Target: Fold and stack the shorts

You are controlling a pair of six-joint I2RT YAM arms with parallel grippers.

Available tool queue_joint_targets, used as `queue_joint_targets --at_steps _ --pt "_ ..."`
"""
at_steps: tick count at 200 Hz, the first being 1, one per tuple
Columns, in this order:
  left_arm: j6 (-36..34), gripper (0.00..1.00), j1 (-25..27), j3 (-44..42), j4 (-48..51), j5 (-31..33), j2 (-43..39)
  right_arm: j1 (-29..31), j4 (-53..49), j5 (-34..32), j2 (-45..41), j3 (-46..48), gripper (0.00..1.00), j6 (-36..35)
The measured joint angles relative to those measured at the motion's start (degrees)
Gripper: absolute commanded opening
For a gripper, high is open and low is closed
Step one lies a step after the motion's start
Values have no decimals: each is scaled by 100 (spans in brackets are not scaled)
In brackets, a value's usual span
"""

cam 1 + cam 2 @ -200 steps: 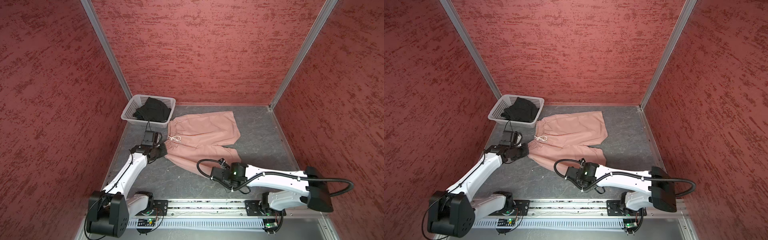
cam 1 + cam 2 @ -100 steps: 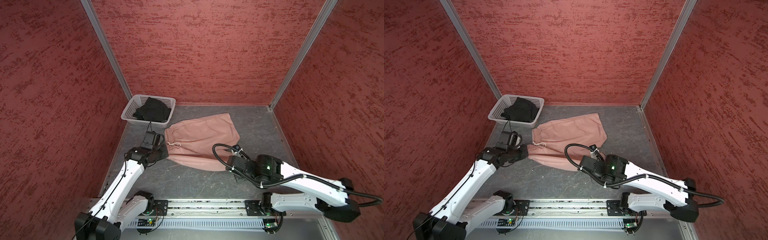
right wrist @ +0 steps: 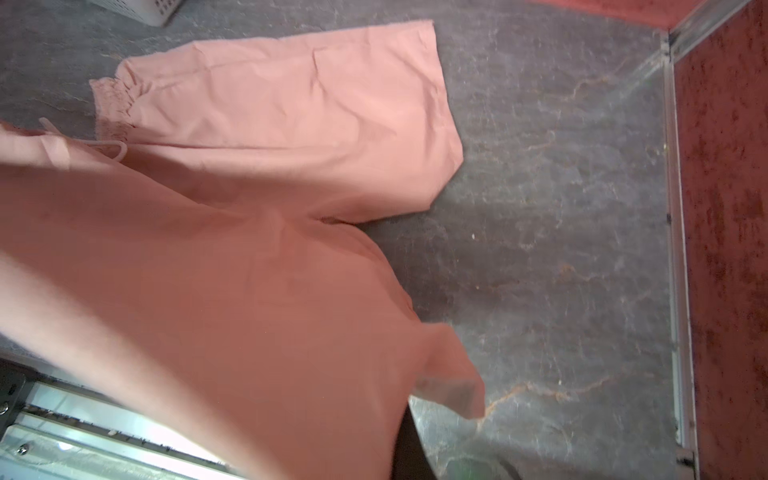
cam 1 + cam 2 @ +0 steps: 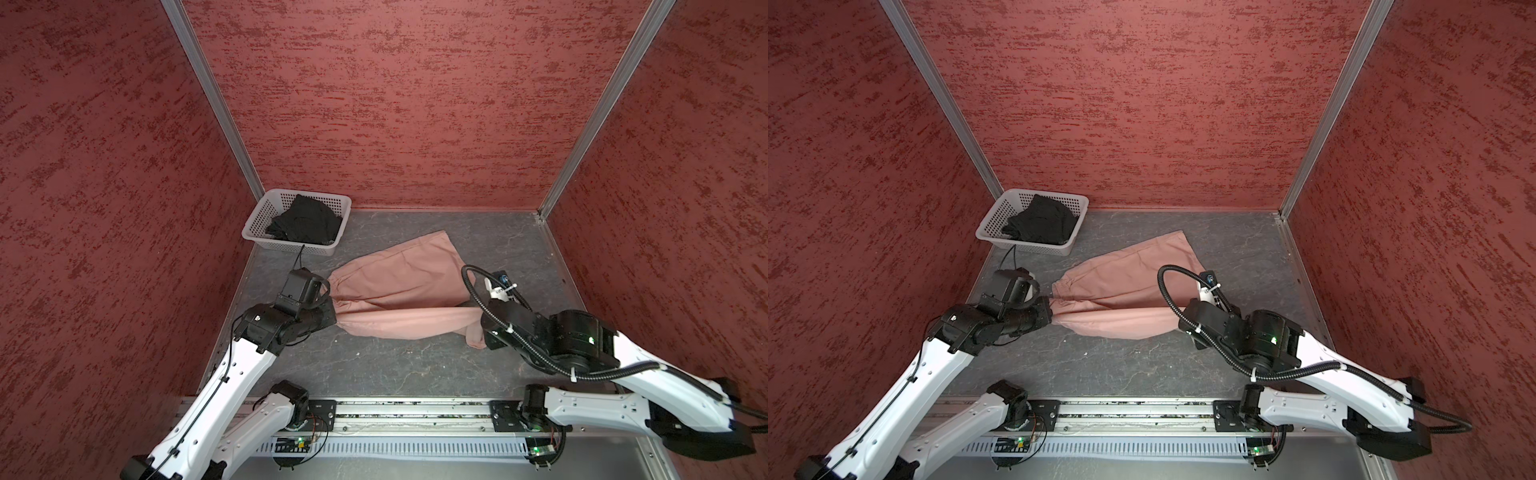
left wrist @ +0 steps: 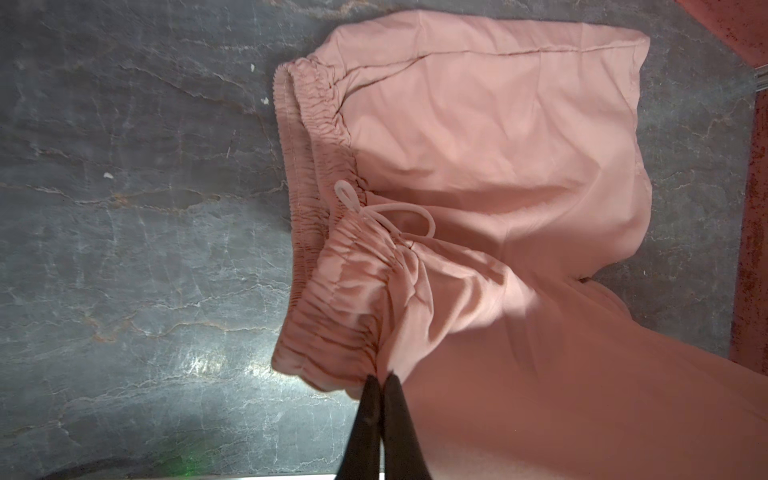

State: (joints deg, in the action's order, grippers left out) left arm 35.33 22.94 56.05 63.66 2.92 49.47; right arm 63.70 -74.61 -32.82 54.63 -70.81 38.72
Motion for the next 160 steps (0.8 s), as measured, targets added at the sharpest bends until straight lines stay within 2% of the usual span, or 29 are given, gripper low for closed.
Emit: queue_joint_targets --at_steps 42,72,92,123,160 --pt "-122 0 4 129 -203 153 428 -1381 1126 511 31 428 0 -1462" --pt "-393 0 -247 138 -455 116 697 -2704 1932 1541 568 551 0 -2588" --pt "-610 0 -564 140 -723 -50 896 -3342 2391 2164 1078 538 0 -3217" --pt "-929 0 -933 142 -1045 -157 1292 -3866 2865 2763 2146 227 0 -3960" --pt "-1189 0 -1119 201 -1222 -122 1921 -4085 3158 2953 3353 -579 0 -4581"
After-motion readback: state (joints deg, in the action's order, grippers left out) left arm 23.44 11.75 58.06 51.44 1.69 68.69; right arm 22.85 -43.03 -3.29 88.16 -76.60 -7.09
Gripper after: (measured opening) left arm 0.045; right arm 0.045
